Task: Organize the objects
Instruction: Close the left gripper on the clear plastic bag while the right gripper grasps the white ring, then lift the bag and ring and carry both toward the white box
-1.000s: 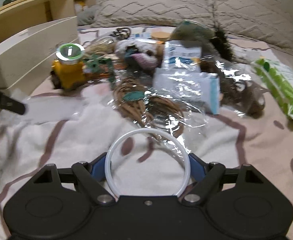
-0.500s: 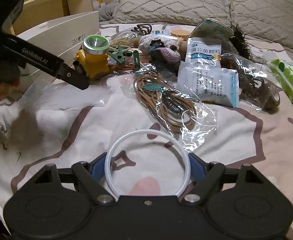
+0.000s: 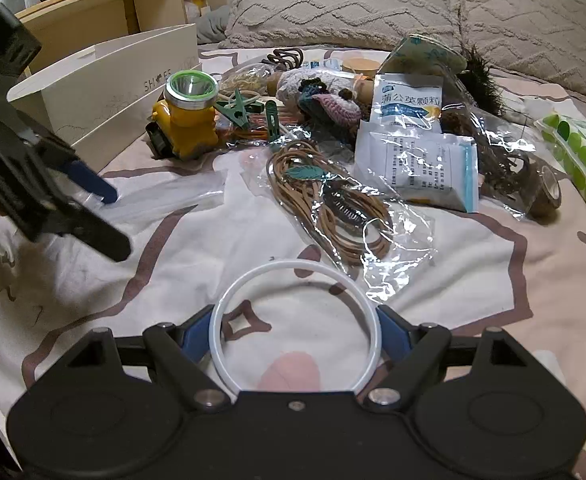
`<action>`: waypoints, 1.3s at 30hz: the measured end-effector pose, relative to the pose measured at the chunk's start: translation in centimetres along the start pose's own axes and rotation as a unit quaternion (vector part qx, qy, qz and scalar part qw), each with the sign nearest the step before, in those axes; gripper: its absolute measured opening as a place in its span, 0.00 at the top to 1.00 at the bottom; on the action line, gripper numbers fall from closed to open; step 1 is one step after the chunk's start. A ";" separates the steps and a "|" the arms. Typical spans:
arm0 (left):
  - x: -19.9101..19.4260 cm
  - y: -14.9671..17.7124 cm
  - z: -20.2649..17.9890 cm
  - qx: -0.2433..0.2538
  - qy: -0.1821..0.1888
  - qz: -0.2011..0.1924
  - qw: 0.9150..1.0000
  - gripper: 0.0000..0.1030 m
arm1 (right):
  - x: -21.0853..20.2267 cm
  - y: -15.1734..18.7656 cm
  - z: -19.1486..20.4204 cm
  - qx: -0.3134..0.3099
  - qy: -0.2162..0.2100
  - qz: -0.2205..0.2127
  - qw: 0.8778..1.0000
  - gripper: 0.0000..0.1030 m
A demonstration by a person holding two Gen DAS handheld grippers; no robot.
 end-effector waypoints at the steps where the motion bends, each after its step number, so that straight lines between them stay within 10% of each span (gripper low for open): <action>1: -0.1 0.1 -0.1 -0.003 0.004 0.003 1.000 0.07 | 0.0 0.0 0.1 0.000 0.001 -0.001 1.000 0.18; 13: 1.1 0.4 0.4 0.055 -0.116 0.007 0.992 0.38 | -0.5 -0.1 0.5 0.006 0.007 0.002 1.000 0.19; 25: 0.2 -0.1 1.2 0.007 -0.125 0.007 0.992 0.69 | -1.0 -0.6 1.4 0.004 0.001 0.003 1.000 0.19; 39: -1.7 -0.7 -0.4 0.012 -0.117 -0.024 0.993 0.73 | -2.0 -2.2 1.7 0.010 0.000 -0.016 1.000 0.19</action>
Point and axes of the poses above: each gripper's, at about its wrist camera, not at the fingertips, and x roughly the way its jaws point, z to its left, y to its underside, the point moved 10 cm from there along x, roughly the way its jaws point, and after that the axes turned 5 degrees about -y, right-handed, at the moved point
